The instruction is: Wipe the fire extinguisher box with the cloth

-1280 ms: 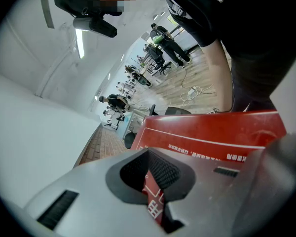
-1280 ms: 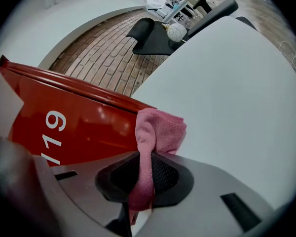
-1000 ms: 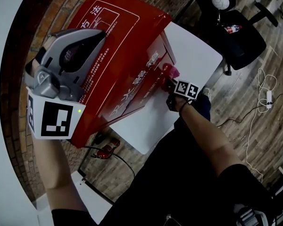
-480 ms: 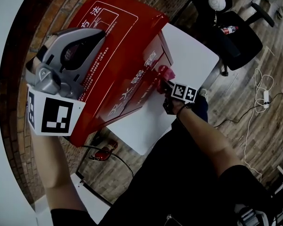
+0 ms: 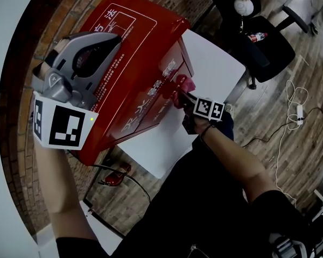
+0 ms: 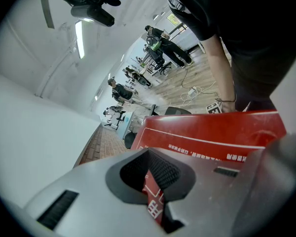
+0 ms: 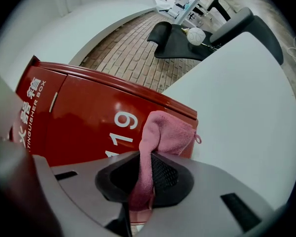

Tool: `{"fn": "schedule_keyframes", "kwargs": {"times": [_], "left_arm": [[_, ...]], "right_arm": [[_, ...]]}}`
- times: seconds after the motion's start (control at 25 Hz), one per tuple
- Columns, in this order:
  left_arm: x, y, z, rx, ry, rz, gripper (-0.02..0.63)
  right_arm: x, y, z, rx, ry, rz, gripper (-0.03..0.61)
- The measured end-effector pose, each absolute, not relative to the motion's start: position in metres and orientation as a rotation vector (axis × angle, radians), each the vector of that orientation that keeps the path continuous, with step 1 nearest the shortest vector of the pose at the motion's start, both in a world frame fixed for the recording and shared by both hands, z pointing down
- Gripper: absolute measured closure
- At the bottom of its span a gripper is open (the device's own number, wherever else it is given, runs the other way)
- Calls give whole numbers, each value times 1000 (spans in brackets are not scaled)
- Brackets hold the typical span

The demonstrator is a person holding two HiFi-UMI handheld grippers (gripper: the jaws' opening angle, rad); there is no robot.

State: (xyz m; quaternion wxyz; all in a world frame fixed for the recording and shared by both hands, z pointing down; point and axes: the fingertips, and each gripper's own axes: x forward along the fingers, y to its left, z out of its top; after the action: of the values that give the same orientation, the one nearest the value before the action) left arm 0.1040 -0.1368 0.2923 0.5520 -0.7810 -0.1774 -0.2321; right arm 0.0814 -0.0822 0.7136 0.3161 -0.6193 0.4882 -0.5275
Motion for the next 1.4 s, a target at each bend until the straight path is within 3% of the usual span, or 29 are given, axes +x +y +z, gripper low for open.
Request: {"fn": "schedule_keyframes", "kwargs": {"times": [1.4], "left_arm": [[103,-138,292,-1871,-398,-560,595]], "right_arm": [[74,-83,535,-1406,1460,-1145,514]]}}
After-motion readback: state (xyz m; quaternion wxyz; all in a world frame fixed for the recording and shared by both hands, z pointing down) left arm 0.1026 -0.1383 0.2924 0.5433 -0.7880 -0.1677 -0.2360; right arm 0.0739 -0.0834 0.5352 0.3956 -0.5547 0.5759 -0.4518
